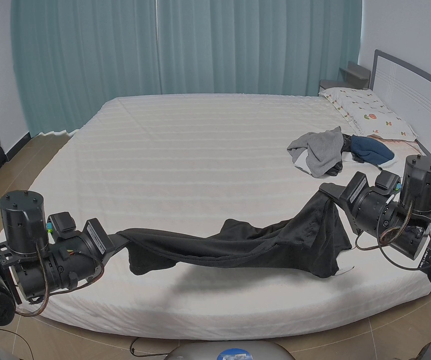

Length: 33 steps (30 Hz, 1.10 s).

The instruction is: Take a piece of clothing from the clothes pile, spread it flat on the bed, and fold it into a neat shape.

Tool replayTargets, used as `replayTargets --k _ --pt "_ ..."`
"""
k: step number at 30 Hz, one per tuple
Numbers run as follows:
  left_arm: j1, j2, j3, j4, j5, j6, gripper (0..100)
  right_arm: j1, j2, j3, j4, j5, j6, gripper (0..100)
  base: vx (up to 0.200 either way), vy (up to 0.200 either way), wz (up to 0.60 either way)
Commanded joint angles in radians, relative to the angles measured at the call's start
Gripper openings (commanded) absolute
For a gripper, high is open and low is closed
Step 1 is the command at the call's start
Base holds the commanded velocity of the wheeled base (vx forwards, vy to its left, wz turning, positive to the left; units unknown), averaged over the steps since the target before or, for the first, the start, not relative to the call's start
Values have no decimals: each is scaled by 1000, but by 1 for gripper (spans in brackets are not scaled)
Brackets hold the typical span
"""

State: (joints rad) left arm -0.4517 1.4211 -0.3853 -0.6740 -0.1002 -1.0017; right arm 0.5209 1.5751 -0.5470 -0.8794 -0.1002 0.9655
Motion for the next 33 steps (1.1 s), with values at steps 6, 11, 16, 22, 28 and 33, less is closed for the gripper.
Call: replayTargets --k 6,11,16,22,28,33 --pt "-39 -249 -184 263 2 29 0 41 -273 -54 108 -44 -85 0 -67 0 0" --pt "-1 -301 -360 421 -1 51 0 10 -386 -283 283 -53 -110 0 0 0 0" --pt "34 -264 -563 567 -3 72 0 -39 -385 -616 566 -23 -117 0 0 0 0" --pt "80 -102 -695 628 1 77 0 -139 -191 -761 583 -7 -117 0 0 0 0" --pt "100 10 -722 616 -4 75 0 -168 -35 -812 573 -10 -116 0 0 0 0" --pt "107 128 -767 600 -12 69 0 -163 132 -860 516 -23 -116 0 160 0 0"
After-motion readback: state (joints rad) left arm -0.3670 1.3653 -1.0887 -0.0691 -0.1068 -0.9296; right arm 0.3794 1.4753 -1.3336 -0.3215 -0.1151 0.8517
